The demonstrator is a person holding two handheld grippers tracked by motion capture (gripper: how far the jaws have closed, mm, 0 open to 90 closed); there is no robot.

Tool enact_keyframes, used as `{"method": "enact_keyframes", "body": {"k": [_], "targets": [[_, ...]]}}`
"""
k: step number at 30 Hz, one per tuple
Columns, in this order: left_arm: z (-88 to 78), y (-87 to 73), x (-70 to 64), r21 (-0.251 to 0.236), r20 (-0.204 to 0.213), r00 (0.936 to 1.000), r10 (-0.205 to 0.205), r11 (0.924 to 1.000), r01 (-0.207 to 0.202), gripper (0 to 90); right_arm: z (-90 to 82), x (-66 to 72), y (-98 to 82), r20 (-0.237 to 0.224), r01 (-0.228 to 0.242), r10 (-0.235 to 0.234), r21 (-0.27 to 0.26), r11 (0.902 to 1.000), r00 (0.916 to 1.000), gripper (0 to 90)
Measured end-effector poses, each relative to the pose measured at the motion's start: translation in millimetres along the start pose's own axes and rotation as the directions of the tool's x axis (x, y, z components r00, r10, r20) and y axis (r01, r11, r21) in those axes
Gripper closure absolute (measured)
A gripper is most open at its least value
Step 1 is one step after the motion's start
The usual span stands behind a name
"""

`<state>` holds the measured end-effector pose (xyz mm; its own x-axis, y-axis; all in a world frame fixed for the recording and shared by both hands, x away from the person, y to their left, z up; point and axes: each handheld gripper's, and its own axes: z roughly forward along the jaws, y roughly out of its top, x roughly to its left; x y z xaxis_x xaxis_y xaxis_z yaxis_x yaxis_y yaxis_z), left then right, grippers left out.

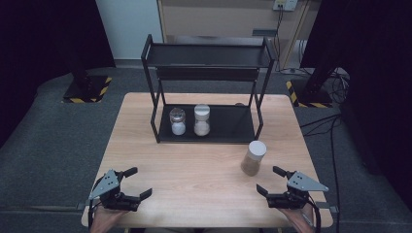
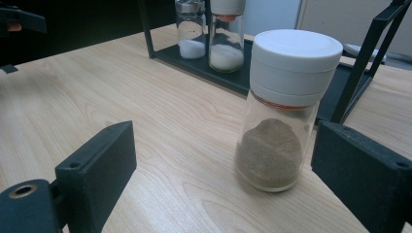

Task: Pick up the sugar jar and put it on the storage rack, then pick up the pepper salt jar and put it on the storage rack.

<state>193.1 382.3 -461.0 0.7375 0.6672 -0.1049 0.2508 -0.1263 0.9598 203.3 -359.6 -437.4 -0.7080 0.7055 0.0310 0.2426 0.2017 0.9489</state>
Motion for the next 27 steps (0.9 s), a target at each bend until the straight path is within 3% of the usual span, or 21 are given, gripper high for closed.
{"method": "enact_keyframes", "body": {"k": [27], "targets": [[0.5,0.2,-0.1,0.000,0.006,1.0000,0.005,1.0000,-0.005,1.1,-2.1,2.9,1.0,0.016,0.002,-0.002,-0.007,1.0000,0.9999,8.3]]}}
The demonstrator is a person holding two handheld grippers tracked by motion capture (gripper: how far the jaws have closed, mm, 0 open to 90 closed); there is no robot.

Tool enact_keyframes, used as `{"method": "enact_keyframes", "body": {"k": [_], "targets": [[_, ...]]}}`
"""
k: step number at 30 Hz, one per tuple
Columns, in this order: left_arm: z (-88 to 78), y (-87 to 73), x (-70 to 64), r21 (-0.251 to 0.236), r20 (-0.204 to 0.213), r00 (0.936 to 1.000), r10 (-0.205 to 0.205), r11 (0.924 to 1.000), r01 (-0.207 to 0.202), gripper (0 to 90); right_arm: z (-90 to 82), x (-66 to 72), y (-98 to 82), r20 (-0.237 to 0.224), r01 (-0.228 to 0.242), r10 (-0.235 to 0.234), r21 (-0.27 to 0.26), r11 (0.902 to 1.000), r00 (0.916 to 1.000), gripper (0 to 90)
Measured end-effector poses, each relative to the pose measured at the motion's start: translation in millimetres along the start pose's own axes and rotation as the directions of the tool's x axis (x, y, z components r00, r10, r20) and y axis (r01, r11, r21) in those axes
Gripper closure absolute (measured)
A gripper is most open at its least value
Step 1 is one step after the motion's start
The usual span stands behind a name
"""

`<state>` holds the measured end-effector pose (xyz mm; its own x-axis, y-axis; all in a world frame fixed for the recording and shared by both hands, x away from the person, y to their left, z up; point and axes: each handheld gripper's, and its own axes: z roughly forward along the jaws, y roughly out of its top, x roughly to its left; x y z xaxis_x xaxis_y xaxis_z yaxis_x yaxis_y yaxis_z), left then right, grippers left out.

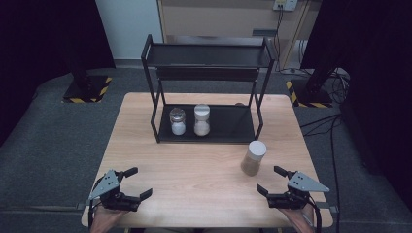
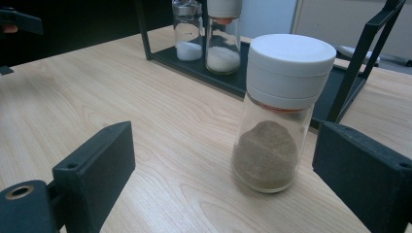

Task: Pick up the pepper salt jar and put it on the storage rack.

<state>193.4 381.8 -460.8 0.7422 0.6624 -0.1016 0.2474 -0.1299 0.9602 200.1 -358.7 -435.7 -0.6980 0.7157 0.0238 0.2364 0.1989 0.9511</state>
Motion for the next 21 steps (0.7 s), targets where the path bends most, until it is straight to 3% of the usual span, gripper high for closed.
{"method": "enact_keyframes", "body": {"k": [13,21], "targets": [[-0.6,-0.2,0.3,-0.002,0.001,1.0000,-0.004,1.0000,0.004,1.0,-5.7,3.2,2.4,0.045,-0.018,0.020,-0.038,0.9991,0.9988,8.4],[-0.4,-0.2,0.5,0.000,0.002,1.0000,-0.006,1.0000,0.006,1.0,-5.6,-1.5,16.8,0.074,-0.043,0.046,-0.033,0.9985,0.9962,8.2]]}}
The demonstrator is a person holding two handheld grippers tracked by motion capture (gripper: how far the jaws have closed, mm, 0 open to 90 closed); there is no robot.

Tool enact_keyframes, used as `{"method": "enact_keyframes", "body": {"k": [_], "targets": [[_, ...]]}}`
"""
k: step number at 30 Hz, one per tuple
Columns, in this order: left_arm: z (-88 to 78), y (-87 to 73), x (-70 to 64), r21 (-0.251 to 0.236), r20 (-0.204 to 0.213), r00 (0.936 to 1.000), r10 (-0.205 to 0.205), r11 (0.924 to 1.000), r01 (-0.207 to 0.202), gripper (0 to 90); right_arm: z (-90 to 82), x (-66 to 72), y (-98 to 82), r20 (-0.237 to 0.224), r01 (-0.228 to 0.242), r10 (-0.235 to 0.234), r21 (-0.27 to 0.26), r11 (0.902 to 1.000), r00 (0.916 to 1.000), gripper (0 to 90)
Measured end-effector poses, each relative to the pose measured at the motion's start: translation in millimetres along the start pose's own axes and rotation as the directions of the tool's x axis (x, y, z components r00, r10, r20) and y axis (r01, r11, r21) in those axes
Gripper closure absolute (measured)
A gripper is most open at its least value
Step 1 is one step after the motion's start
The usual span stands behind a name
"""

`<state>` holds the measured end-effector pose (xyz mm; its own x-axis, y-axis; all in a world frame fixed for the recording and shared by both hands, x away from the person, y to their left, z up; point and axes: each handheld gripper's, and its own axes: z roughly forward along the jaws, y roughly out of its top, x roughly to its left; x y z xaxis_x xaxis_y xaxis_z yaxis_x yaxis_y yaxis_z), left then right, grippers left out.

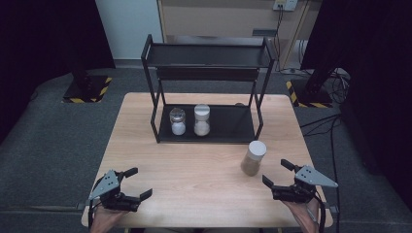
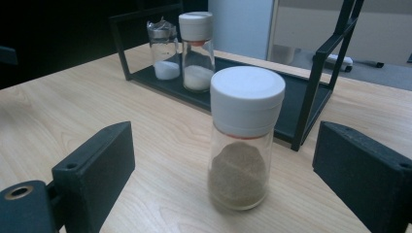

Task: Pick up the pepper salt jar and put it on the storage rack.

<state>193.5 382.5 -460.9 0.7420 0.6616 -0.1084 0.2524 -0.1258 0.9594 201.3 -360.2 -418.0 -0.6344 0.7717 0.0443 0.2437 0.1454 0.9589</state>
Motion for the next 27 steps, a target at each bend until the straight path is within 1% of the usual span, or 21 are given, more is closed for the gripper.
{"method": "enact_keyframes", "body": {"k": [12,14,16,27], "targets": [[-0.2,0.1,0.1,0.001,-0.002,1.0000,-0.002,1.0000,0.002,1.0,11.1,-5.9,23.5,0.009,-0.011,0.011,0.006,0.9999,0.9999,8.1],[-0.1,0.0,0.1,0.001,-0.002,1.0000,-0.003,1.0000,0.003,1.0,12.9,-7.2,26.4,0.006,-0.019,0.019,0.007,0.9998,0.9998,8.1],[0.0,0.0,0.2,0.002,-0.002,1.0000,-0.003,1.0000,0.003,1.0,15.2,-8.0,29.6,0.005,-0.021,0.021,0.014,0.9997,0.9998,8.1],[0.1,0.0,0.4,0.002,0.000,1.0000,-0.004,1.0000,0.004,1.0,33.4,-11.5,43.9,0.006,-0.026,0.025,0.040,0.9989,0.9997,8.1]]}}
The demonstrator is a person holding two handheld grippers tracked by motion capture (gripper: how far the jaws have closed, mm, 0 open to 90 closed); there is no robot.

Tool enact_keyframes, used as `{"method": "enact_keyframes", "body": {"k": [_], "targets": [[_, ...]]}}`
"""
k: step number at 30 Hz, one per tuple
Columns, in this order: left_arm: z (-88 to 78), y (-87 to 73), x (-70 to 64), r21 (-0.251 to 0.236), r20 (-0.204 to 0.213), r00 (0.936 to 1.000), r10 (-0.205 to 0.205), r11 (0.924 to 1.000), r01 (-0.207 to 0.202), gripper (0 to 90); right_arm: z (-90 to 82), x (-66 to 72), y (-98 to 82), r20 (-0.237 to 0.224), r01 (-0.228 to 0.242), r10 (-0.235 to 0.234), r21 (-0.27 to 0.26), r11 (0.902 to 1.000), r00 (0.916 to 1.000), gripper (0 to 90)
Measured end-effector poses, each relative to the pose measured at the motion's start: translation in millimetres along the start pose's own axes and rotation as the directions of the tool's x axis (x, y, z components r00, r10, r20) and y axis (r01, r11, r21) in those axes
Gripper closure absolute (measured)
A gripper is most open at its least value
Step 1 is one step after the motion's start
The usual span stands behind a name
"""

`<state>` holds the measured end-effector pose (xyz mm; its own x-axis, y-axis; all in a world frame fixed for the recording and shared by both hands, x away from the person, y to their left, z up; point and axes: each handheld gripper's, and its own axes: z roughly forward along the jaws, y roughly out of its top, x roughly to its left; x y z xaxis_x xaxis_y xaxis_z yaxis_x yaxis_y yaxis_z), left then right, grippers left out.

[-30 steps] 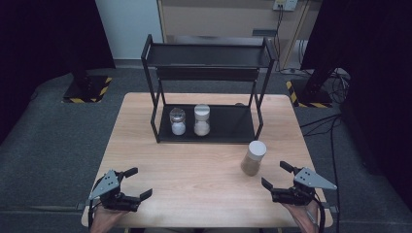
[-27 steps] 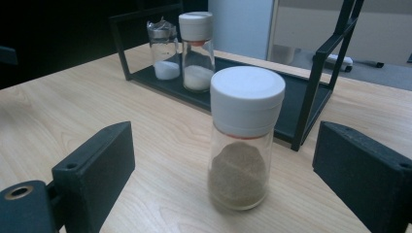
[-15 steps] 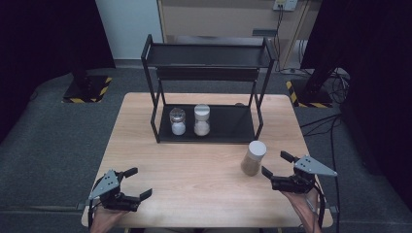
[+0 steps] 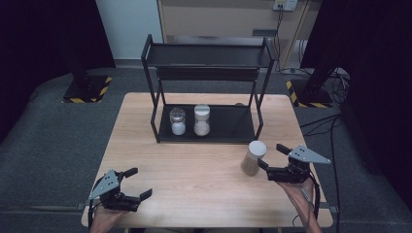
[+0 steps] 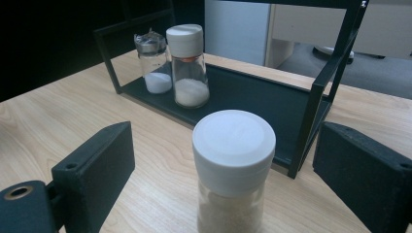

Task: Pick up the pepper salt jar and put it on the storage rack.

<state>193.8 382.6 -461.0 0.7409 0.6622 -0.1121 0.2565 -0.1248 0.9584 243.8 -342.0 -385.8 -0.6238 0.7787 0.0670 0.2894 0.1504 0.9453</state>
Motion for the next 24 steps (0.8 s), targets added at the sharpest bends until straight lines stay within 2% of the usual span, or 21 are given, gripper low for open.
{"method": "enact_keyframes", "body": {"k": [11,14,24], "targets": [[0.1,0.1,0.0,0.001,0.001,1.0000,0.001,1.0000,-0.001,1.0,24.3,-5.2,7.1,0.010,-0.008,0.008,0.041,0.9991,0.9999,8.5],[0.0,0.1,0.0,0.001,0.001,1.0000,0.001,1.0000,-0.001,1.0,31.7,-7.8,5.7,0.006,-0.024,0.024,0.051,0.9984,0.9997,8.6],[-0.1,0.1,0.0,0.000,0.000,1.0000,0.000,1.0000,0.000,1.0,55.5,-8.7,0.8,0.002,-0.020,0.020,0.088,0.9959,0.9998,12.6]]}}
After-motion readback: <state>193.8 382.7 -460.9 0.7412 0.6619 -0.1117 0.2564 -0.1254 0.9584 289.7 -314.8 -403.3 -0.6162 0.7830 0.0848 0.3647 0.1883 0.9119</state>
